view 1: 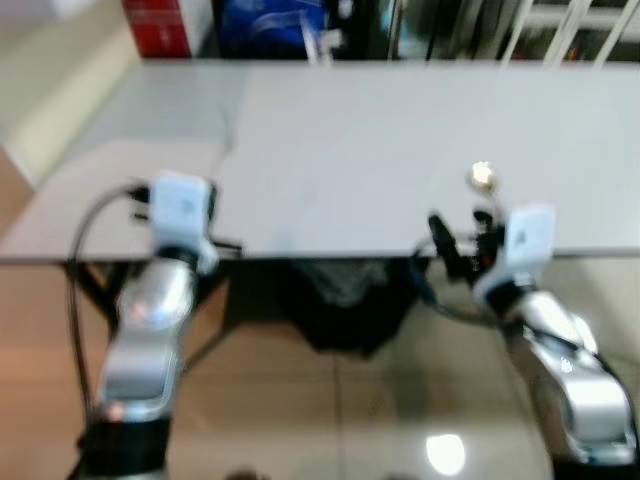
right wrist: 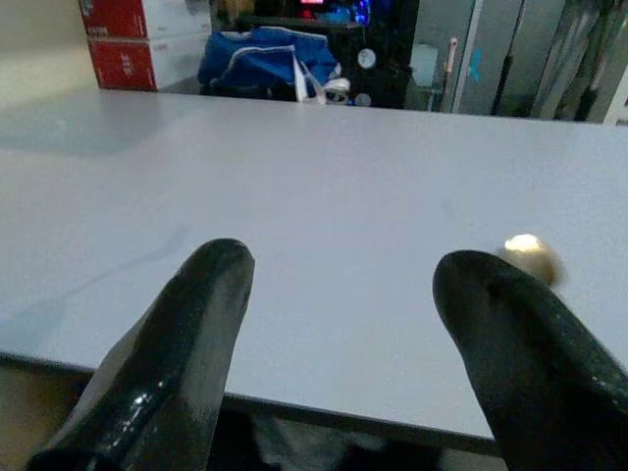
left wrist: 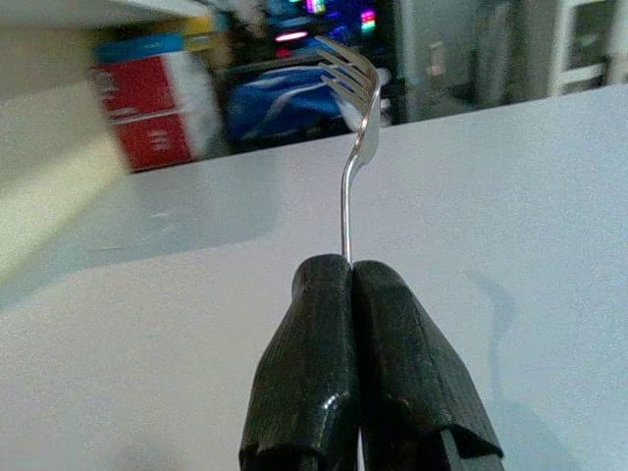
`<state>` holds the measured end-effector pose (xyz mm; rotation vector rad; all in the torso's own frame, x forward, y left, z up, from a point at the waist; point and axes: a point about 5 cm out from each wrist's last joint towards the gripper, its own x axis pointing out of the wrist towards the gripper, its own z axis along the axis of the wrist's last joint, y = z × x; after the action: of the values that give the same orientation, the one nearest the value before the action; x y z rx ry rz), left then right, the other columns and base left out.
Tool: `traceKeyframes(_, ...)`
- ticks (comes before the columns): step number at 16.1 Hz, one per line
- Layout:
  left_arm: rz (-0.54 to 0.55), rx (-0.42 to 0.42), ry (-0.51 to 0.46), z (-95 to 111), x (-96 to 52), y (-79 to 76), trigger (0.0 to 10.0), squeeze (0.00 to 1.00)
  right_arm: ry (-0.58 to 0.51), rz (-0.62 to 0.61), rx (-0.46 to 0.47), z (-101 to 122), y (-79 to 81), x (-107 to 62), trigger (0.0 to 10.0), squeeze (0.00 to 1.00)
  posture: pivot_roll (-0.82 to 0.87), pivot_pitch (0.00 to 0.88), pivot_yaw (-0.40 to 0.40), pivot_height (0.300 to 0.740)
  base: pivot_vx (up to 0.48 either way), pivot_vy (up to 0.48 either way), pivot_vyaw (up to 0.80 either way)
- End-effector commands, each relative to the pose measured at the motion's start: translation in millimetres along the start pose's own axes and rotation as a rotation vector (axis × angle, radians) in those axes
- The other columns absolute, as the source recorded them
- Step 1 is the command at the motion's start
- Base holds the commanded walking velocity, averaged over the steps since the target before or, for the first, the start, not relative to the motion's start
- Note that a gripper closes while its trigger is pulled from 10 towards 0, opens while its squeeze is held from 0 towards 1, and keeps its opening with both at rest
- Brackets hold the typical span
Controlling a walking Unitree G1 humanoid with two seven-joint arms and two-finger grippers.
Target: Setting the table
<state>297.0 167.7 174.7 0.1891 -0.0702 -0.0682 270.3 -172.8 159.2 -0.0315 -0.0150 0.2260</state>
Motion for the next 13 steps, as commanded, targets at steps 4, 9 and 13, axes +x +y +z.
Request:
traceKeyframes(4,0.03,0.023,-0.015,5.9,1.6,4.4,10.0,0.0,-0.025,0.043,-0.031,6.4,12.3,2.3,10.0,0.0,-0.02,0.06,0.005,0.74,0.0,-0.48,0.1)
traceKeyframes(9,0.021,0.054,-0.007,5.4,3.6,2.5,10.0,0.0,-0.012,0.014,0.039,1.0,14.5,0.8,10.0,0.0,-0.03,0.045,0.013,0.74,0.0,-0.48,0.32)
traceKeyframes(13,-0.037,0.037,-0.006,7.1,3.7,-5.4,10.0,0.0,-0.01,-0.02,0.07,-0.4,14.8,-0.1,10.0,0.0,-0.03,0.036,0.02,0.74,0.0,0.0,0.0)
